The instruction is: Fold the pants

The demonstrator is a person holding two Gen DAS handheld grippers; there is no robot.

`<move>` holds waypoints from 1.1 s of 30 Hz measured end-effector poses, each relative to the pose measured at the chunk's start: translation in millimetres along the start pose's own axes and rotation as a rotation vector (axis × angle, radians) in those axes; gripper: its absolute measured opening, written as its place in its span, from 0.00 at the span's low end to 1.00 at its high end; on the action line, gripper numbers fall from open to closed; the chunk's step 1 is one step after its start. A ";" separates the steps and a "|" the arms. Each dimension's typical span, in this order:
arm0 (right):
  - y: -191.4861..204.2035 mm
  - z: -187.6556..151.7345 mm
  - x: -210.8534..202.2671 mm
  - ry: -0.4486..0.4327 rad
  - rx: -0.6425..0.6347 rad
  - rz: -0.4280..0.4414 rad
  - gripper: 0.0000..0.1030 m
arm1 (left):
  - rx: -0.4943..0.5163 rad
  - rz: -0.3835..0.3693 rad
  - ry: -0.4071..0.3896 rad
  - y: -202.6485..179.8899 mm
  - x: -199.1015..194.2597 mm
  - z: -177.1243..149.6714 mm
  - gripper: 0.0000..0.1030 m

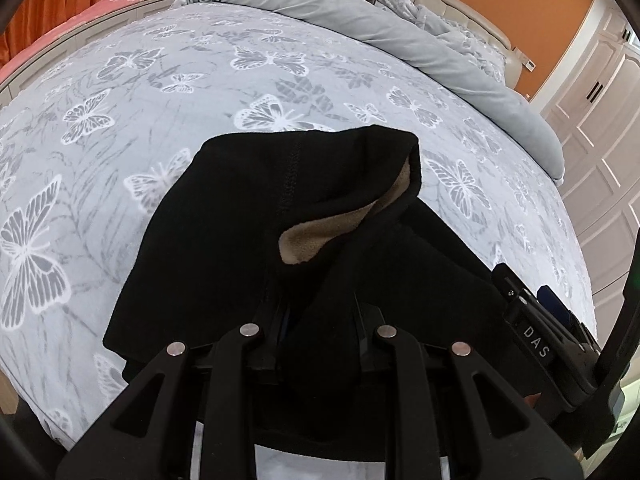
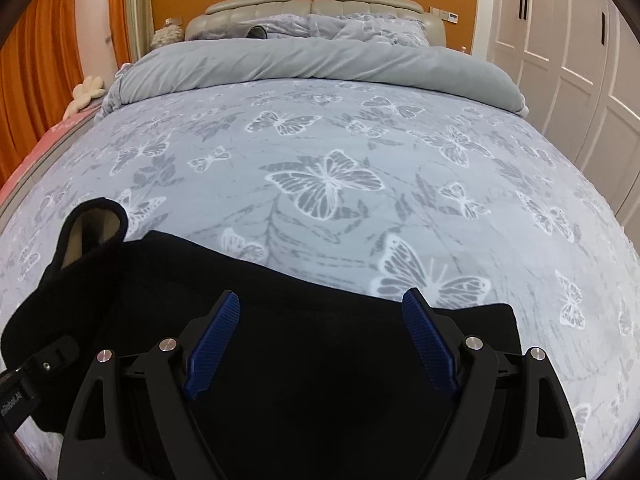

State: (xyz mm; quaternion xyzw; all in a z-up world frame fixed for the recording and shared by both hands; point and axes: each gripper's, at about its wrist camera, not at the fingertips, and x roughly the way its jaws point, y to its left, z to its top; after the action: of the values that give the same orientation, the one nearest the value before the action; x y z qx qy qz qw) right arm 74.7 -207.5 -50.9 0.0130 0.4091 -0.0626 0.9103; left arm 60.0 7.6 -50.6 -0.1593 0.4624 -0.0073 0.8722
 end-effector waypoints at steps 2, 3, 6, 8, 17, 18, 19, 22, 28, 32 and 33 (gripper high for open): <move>-4.6 0.7 -1.6 0.000 0.013 0.003 0.79 | 0.001 0.000 0.000 0.6 0.3 0.4 0.20; -6.4 1.4 -3.5 -0.003 0.019 0.003 0.79 | 0.001 -0.003 -0.001 0.7 0.2 0.6 0.20; -11.9 2.9 -10.4 -0.016 0.034 0.014 0.79 | 0.018 -0.007 -0.029 -6.5 -8.1 1.3 0.20; -15.8 5.1 -15.5 -0.020 0.040 0.023 0.79 | 0.059 -0.017 -0.065 -17.8 -19.0 -0.3 0.20; -39.7 3.0 -32.2 0.012 -0.016 -0.036 0.83 | 0.361 -0.049 -0.083 -84.6 -31.7 -47.9 0.67; -43.1 1.5 -35.1 0.014 -0.014 -0.022 0.83 | 0.394 -0.033 -0.106 -88.4 -36.7 -52.2 0.72; -47.8 -0.1 -41.0 0.009 -0.003 0.013 0.83 | 0.424 -0.023 -0.135 -90.3 -44.8 -56.0 0.78; -51.5 -3.0 -54.9 0.003 0.020 0.153 0.83 | 0.433 -0.032 -0.223 -77.8 -76.6 -49.6 0.86; -27.2 -8.4 -55.4 0.100 0.066 0.506 0.83 | 0.301 0.076 -0.341 -1.4 -106.9 7.4 0.93; 2.1 -12.4 -32.9 0.188 0.086 0.567 0.83 | 0.208 0.217 -0.339 51.2 -95.0 31.4 0.93; 9.6 -13.9 -23.7 0.222 0.099 0.578 0.83 | 0.199 0.243 -0.341 60.0 -94.1 34.2 0.93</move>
State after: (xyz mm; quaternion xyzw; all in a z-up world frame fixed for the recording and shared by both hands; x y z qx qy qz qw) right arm 50.0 -194.5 -42.6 0.1799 0.4818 0.1807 0.8384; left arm 25.7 88.8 25.8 -0.0147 0.3212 0.0793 0.9436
